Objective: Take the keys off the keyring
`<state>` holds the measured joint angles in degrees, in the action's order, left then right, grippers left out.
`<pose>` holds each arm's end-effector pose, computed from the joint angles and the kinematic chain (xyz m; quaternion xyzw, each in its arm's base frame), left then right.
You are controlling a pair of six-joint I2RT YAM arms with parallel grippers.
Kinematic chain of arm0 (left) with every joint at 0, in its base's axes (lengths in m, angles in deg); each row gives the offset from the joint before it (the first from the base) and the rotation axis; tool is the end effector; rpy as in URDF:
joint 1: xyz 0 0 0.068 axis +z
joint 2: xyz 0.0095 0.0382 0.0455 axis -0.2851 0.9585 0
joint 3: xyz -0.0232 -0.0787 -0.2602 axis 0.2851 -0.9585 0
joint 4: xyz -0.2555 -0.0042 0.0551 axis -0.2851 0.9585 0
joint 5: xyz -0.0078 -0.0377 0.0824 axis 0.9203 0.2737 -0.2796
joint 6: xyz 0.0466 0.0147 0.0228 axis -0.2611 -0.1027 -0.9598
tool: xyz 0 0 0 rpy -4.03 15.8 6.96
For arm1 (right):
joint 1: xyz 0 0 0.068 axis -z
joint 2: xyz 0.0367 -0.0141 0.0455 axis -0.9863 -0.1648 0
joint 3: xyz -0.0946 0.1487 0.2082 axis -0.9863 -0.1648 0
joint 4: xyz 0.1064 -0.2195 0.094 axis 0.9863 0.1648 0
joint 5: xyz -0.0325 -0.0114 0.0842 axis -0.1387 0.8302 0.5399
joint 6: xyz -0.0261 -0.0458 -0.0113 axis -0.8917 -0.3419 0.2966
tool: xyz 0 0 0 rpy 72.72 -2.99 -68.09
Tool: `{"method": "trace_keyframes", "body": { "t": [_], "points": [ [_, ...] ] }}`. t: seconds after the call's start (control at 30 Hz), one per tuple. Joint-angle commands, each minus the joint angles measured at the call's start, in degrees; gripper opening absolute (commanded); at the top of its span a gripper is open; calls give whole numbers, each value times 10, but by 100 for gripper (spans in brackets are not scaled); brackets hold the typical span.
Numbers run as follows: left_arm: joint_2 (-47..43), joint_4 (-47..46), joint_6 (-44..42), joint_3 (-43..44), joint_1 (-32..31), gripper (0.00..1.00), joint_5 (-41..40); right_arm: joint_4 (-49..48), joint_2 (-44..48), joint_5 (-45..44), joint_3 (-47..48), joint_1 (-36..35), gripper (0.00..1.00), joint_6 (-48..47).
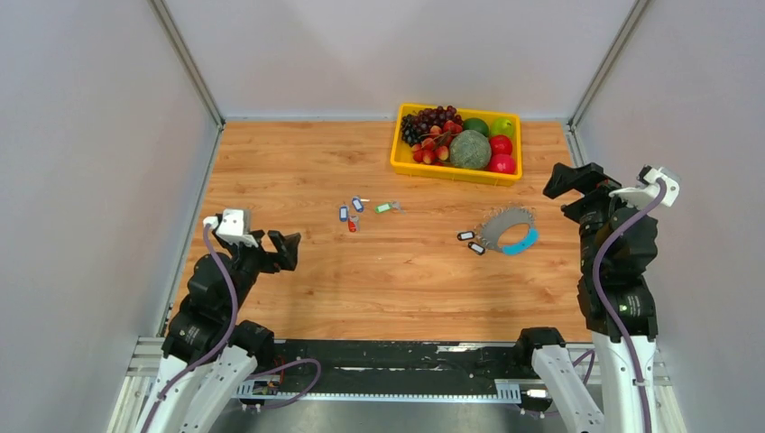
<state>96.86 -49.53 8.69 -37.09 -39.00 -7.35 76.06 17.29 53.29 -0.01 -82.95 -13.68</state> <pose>0.0804 -0.0274 0.3077 -0.0184 0.7688 -0.1647 0.6176 0.1072 -0.0054 0.4206 0.2278 0.6785 0.0598 0.6958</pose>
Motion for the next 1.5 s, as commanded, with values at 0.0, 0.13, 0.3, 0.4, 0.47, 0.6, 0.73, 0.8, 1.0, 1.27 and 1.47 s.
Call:
{"method": "trace_keyframes", "body": {
  "t": [0.0, 0.13, 0.3, 0.4, 0.47, 0.6, 0.73, 0.8, 1.0, 1.27, 1.47],
  "points": [
    [-19, -22, 1, 7, -1, 100, -13, 20, 12, -27, -14, 0, 100, 24],
    [-23, -21, -10, 4, 0, 100, -4, 16, 31, -13, -31, 0, 100, 54],
    [0, -18, -18, 6, 0, 100, 18, 14, 12, -37, -43, 0, 100, 49],
    [16, -14, -22, 5, -1, 100, 21, 14, -3, -32, -51, 0, 100, 54],
    [22, -11, -26, 5, 0, 100, 25, 14, -15, -20, -54, 0, 100, 55],
    [26, 1, -40, 8, -1, 100, 33, 14, -34, -26, -77, 0, 96, 67],
    [18, 6, -35, 6, -1, 100, -1, 9, -48, -39, -108, 0, 78, 93],
    [17, 10, -34, 6, -1, 100, -15, -2, -63, -15, -122, 0, 73, 97],
    [-1, 18, -32, 3, 0, 100, -14, -11, -159, 62, -149, -1, 75, 98],
    [-48, 14, -19, -22, 0, 100, -31, -14, -228, 59, -208, -1, 59, 125],
    [-19, 10, -23, -21, -1, 100, 6, -43, -324, 117, -220, -6, 54, 155]
  ]
}}
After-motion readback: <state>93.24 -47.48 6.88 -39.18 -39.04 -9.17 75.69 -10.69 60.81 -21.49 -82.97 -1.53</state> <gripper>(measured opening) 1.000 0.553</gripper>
